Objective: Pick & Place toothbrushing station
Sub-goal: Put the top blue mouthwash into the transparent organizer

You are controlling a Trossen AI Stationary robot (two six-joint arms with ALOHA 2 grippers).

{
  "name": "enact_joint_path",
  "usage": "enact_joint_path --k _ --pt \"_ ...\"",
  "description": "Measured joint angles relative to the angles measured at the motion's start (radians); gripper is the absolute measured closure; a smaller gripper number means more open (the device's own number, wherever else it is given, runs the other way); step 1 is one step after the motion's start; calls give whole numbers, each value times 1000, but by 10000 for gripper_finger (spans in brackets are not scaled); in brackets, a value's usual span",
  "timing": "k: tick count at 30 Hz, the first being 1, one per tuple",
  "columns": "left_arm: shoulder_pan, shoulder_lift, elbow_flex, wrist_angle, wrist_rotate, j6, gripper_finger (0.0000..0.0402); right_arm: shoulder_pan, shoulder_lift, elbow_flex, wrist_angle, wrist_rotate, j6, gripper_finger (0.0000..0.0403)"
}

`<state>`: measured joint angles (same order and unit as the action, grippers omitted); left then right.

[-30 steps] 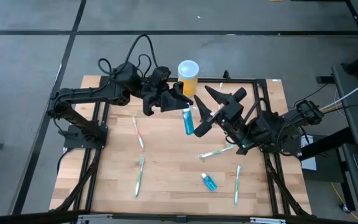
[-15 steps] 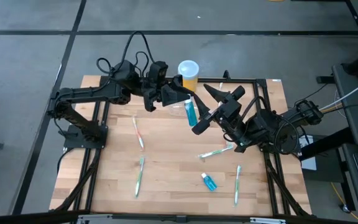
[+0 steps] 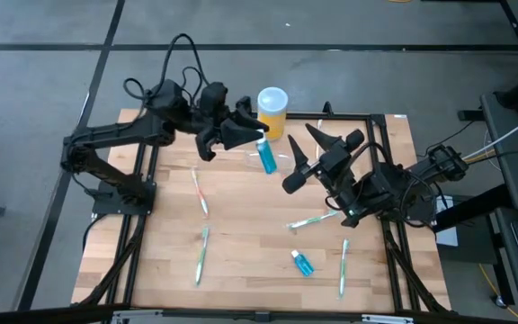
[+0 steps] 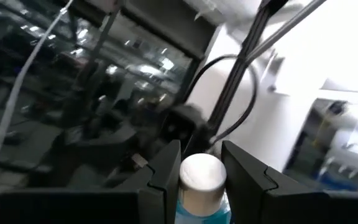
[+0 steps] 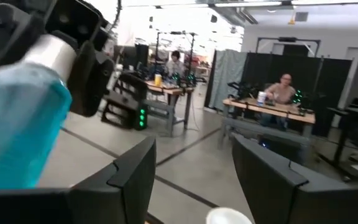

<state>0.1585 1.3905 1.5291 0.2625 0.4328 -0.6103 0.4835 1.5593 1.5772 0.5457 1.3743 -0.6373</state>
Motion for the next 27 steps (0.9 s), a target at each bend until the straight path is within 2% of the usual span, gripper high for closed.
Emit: enact_joint_path --k 3,5,10,12,14,20,25,27 --pt "9 -51 0 -190 -68 124 310 20 -2 0 0 52 -11 190" --pt "8 -82 0 -333 -152 222 310 42 -7 0 1 95 -24 190" --pt "-43 -119 -1 -622 -495 453 310 107 -22 0 0 195 -51 190" --pt "-75 -119 -27 -643 -612 497 310 130 -28 0 0 196 -56 190" --pt "-99 -120 -75 -628 -671 495 310 149 -34 0 1 196 -55 190" --pt "-103 -125 -293 -413 -671 460 310 185 -37 0 0 197 -55 190" --pt "-46 -123 -504 -199 -530 531 310 210 -37 0 0 196 -47 190" --pt "-5 -123 -578 -135 -504 547 310 217 -37 0 0 197 -22 190"
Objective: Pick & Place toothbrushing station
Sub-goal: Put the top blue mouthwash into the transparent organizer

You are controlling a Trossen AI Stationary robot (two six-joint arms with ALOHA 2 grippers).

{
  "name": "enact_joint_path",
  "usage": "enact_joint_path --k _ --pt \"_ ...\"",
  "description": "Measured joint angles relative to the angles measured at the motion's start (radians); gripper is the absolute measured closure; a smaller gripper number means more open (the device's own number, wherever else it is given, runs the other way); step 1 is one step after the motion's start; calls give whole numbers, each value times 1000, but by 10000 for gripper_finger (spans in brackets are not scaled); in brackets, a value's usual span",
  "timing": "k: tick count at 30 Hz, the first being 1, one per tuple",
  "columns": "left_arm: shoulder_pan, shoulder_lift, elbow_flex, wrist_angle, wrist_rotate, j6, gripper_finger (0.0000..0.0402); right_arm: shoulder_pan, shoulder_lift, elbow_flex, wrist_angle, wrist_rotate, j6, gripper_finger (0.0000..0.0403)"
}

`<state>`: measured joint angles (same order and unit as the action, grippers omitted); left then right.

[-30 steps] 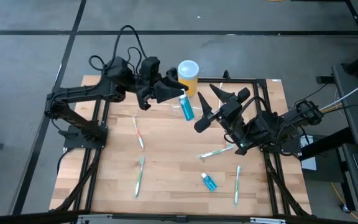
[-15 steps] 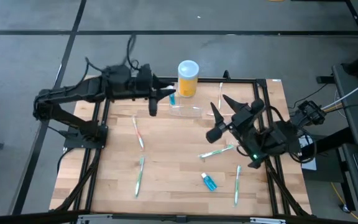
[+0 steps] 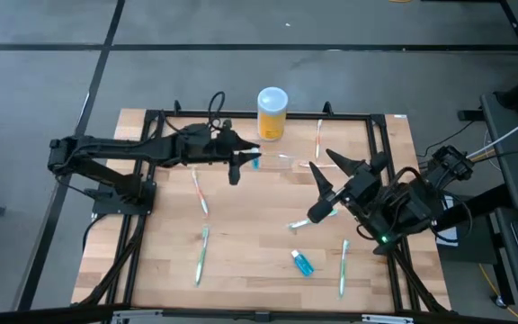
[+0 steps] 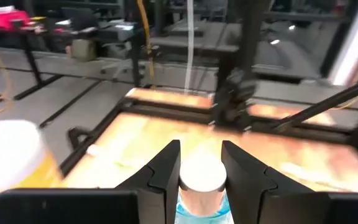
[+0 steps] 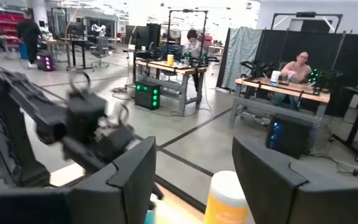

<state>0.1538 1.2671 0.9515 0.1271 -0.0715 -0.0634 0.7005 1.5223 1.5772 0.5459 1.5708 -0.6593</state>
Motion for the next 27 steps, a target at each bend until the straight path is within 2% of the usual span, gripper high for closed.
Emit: enact_joint_path --k 4,8,17,22,27 --pt "85 12 -113 151 72 43 310 11 0 0 0 0 64 190" --pt "156 87 -128 185 187 107 310 12 0 0 0 0 108 190" --pt "212 323 -16 266 279 236 310 11 0 0 0 0 159 190" --pt "241 416 49 268 330 251 310 11 0 0 0 0 185 190" --pt "268 466 58 274 329 283 310 11 0 0 0 0 182 190"
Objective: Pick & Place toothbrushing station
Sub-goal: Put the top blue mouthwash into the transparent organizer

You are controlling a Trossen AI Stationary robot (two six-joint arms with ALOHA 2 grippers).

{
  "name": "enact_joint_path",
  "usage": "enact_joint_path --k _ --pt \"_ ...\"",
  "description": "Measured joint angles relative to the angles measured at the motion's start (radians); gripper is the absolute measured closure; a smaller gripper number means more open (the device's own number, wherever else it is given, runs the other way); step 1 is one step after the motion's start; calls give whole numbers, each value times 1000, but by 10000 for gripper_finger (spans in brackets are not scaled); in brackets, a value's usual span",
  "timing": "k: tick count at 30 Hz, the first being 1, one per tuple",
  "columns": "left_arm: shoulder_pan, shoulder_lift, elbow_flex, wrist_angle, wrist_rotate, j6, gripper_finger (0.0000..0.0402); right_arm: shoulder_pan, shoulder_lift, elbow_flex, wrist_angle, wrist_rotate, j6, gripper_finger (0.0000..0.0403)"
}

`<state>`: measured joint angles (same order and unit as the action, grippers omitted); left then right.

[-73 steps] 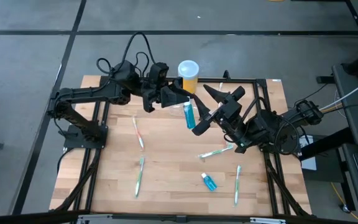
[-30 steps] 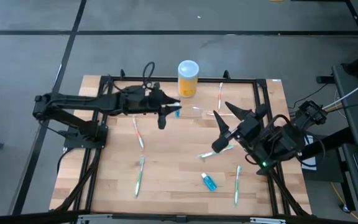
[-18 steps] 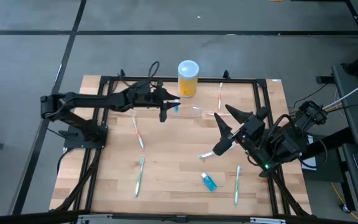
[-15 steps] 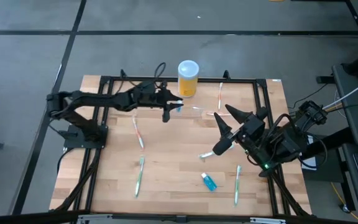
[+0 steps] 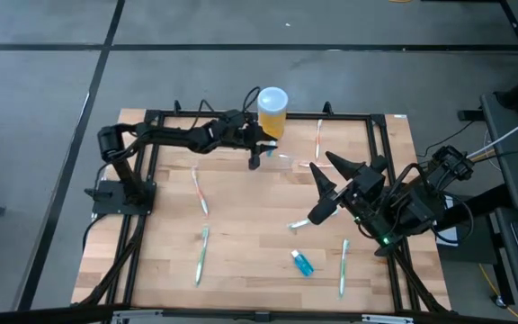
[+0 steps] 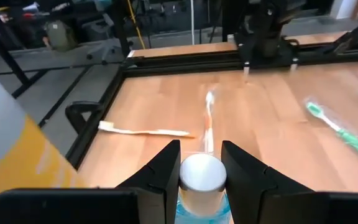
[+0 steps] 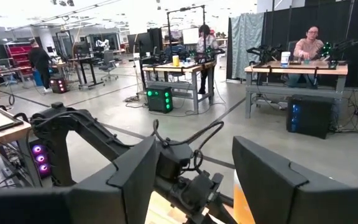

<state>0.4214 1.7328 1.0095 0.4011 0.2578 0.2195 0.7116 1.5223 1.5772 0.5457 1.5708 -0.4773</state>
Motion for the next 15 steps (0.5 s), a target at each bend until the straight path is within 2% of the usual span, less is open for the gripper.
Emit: enact_joint_path --k 4,8,15 --pt "36 1 0 33 6 -35 310 0 0 0 0 0 0 190" --pt "65 0 -40 181 8 -127 310 0 0 0 0 0 -1 190" --pt "70 0 -58 206 52 -147 310 -1 0 0 0 0 3 190"
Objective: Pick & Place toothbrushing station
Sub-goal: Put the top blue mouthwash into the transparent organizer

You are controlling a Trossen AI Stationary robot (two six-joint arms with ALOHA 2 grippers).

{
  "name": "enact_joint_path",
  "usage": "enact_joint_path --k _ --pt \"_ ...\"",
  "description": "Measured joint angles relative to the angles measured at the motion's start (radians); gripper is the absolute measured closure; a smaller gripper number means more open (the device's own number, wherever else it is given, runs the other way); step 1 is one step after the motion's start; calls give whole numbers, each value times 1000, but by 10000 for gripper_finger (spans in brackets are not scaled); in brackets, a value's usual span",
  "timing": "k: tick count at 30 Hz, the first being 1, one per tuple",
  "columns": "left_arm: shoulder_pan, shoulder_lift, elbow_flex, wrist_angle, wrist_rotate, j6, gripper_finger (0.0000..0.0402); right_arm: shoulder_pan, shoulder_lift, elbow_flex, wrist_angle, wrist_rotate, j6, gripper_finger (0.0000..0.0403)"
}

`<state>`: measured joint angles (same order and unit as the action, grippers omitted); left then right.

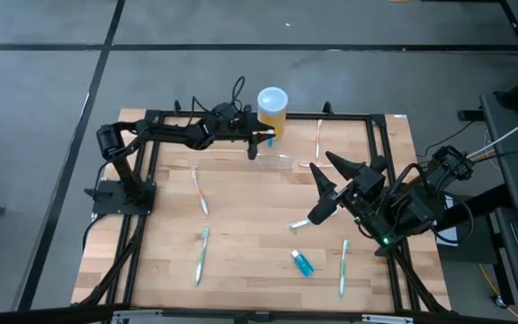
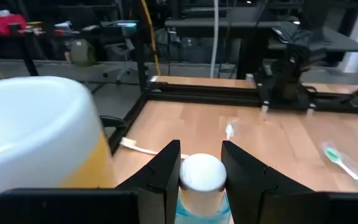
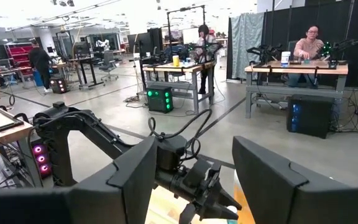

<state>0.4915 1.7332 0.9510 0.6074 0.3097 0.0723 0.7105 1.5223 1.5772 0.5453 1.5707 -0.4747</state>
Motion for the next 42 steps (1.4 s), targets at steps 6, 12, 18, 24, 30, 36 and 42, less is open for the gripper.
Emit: enact_joint_path --k 6,12,18,24,30,36,42 --pt "0 0 -79 128 4 -52 310 0 0 0 0 0 10 190" --pt "-21 0 -130 150 2 -55 310 -8 0 0 -1 0 22 190" --pt "-52 -1 -143 130 -38 17 310 -13 0 0 0 0 23 190" --pt "-40 50 -143 155 -46 35 310 -13 0 0 -1 0 48 190" --pt "-33 116 -143 240 -44 18 310 -13 0 0 -2 0 74 190" --pt "-30 142 -143 250 -49 19 310 -13 0 0 -2 0 75 190" --pt "-21 152 -143 243 -55 37 310 -13 0 0 -2 0 74 190"
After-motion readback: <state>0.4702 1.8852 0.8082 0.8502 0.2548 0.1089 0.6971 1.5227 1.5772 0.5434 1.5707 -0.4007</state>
